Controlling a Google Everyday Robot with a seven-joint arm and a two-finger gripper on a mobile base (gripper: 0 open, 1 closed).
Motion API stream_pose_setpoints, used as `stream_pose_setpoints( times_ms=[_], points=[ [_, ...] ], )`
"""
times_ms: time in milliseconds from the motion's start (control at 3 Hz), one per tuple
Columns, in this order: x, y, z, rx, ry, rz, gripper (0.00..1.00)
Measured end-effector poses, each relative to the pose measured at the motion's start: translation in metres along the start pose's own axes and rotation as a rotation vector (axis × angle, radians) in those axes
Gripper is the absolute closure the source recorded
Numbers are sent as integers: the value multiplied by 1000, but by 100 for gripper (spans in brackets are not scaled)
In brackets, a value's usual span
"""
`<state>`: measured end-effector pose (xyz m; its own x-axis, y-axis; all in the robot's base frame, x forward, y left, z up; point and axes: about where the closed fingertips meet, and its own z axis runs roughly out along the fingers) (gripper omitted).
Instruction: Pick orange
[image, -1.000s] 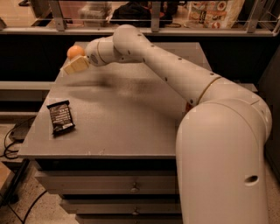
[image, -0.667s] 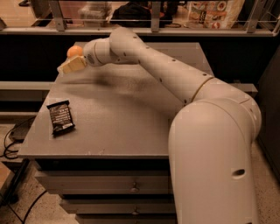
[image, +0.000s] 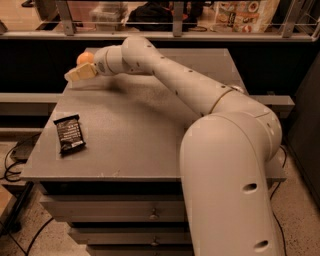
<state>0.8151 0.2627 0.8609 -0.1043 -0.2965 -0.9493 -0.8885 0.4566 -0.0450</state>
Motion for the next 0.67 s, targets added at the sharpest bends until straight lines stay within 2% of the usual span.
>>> stream_pose_setpoints(
  times_ms=[333,667],
  points=[
    [0,-3,10,-9,-14,19,18],
    [-2,-3,11,-4,-22,26,42]
  ],
)
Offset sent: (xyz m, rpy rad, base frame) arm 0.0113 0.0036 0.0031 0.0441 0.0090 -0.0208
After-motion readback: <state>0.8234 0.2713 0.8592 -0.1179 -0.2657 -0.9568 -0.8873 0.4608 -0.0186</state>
